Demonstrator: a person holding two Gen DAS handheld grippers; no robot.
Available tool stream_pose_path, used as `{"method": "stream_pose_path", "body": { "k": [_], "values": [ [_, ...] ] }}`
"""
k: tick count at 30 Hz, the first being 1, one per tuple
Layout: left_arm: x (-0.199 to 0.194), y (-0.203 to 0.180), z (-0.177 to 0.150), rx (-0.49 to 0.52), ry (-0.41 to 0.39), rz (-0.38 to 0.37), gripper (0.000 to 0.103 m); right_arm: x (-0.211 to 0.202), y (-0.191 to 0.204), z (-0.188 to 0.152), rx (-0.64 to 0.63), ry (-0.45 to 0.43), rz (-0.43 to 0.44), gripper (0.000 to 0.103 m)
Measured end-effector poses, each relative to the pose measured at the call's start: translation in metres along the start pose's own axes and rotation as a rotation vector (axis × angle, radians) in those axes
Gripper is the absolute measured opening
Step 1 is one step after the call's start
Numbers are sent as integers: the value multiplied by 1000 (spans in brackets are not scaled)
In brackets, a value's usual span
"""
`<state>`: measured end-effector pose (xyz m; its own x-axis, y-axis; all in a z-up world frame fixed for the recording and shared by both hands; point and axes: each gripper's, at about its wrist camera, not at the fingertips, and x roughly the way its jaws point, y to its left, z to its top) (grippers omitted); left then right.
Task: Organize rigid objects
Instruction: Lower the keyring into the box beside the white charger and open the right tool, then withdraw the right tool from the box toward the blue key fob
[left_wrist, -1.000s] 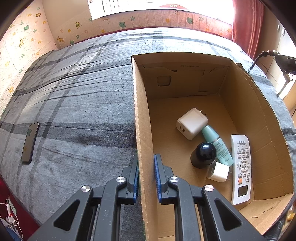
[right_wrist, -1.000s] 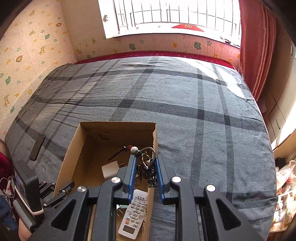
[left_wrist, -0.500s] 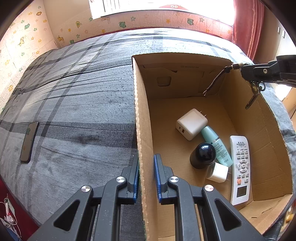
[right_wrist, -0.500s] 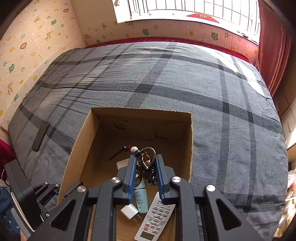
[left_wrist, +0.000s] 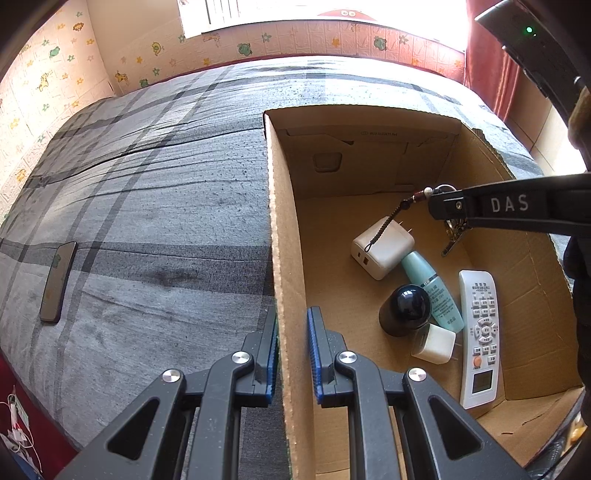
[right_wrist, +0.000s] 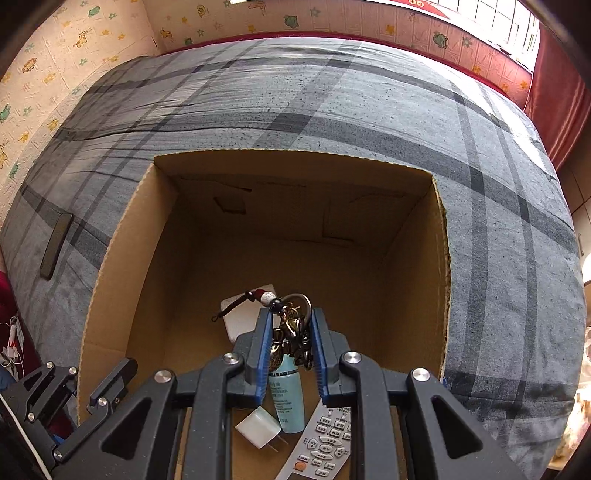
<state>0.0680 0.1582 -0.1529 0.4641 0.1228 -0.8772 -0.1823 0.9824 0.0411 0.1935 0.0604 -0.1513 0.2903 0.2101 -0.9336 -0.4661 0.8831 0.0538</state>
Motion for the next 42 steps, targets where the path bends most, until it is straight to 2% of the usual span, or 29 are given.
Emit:
{"method": "stream_pose_path", "body": {
  "k": [10,21,23,25,27,42],
  "values": [
    [1,1,0,2,1,0,16,29,-1,-4,9,71,-20,21],
    [1,1,0,5,3,4,16,29,-3,-4,4,62,-7,23],
    [1,1,0,6,4,3,16,25,-3,-5,2,50,-4,28],
    [0,1,0,6,3,4,16,22,-4,-5,5,39,-6,39],
    [0,1,0,6,2,6,16,18,-6,-5,12,31,2,45],
    [-1,-1,1,12,8,19,16,-35,-9,-11,15,-50,23,56]
  ]
}}
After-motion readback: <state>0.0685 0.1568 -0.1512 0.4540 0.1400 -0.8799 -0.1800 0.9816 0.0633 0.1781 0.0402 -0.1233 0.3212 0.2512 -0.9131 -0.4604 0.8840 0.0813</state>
